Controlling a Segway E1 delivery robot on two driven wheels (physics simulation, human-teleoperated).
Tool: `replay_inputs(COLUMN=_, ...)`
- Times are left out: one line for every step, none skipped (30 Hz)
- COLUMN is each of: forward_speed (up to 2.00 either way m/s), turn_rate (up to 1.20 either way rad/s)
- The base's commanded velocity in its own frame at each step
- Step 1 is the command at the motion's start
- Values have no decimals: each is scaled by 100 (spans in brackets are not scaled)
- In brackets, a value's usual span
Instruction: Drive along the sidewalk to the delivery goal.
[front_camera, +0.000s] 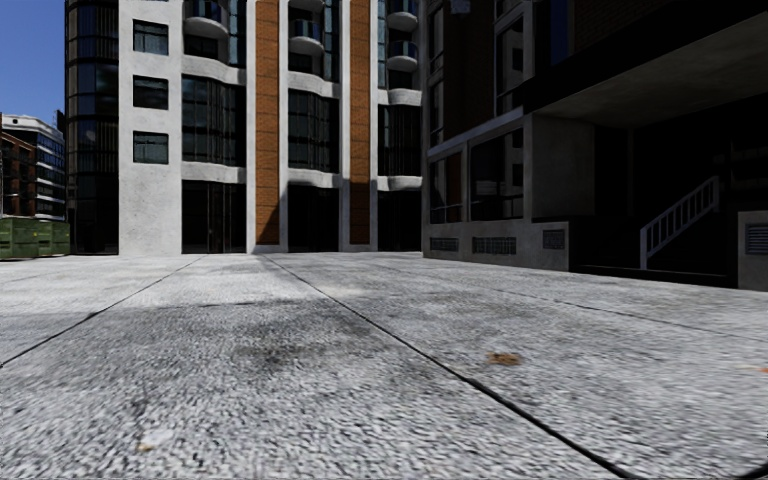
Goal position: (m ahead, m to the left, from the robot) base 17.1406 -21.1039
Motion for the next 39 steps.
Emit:
replay_inputs(forward_speed=200, turn_rate=0)
replay_inputs(forward_speed=200, turn_rate=0)
replay_inputs(forward_speed=200, turn_rate=0)
replay_inputs(forward_speed=200, turn_rate=0)
replay_inputs(forward_speed=200, turn_rate=0)
replay_inputs(forward_speed=200, turn_rate=0)
replay_inputs(forward_speed=200, turn_rate=0)
replay_inputs(forward_speed=200, turn_rate=0)
replay_inputs(forward_speed=200, turn_rate=0)
replay_inputs(forward_speed=200, turn_rate=0)
replay_inputs(forward_speed=200, turn_rate=0)
replay_inputs(forward_speed=200, turn_rate=0)
replay_inputs(forward_speed=200, turn_rate=0)
replay_inputs(forward_speed=200, turn_rate=0)
replay_inputs(forward_speed=200, turn_rate=0)
replay_inputs(forward_speed=200, turn_rate=0)
replay_inputs(forward_speed=200, turn_rate=0)
replay_inputs(forward_speed=200, turn_rate=0)
replay_inputs(forward_speed=200, turn_rate=0)
replay_inputs(forward_speed=200, turn_rate=0)
replay_inputs(forward_speed=200, turn_rate=0)
replay_inputs(forward_speed=200, turn_rate=0)
replay_inputs(forward_speed=200, turn_rate=0)
replay_inputs(forward_speed=200, turn_rate=0)
replay_inputs(forward_speed=200, turn_rate=0)
replay_inputs(forward_speed=200, turn_rate=0)
replay_inputs(forward_speed=200, turn_rate=0)
replay_inputs(forward_speed=200, turn_rate=0)
replay_inputs(forward_speed=200, turn_rate=0)
replay_inputs(forward_speed=200, turn_rate=0)
replay_inputs(forward_speed=200, turn_rate=0)
replay_inputs(forward_speed=200, turn_rate=0)
replay_inputs(forward_speed=200, turn_rate=0)
replay_inputs(forward_speed=200, turn_rate=0)
replay_inputs(forward_speed=200, turn_rate=0)
replay_inputs(forward_speed=200, turn_rate=0)
replay_inputs(forward_speed=200, turn_rate=0)
replay_inputs(forward_speed=200, turn_rate=0)
replay_inputs(forward_speed=200, turn_rate=0)
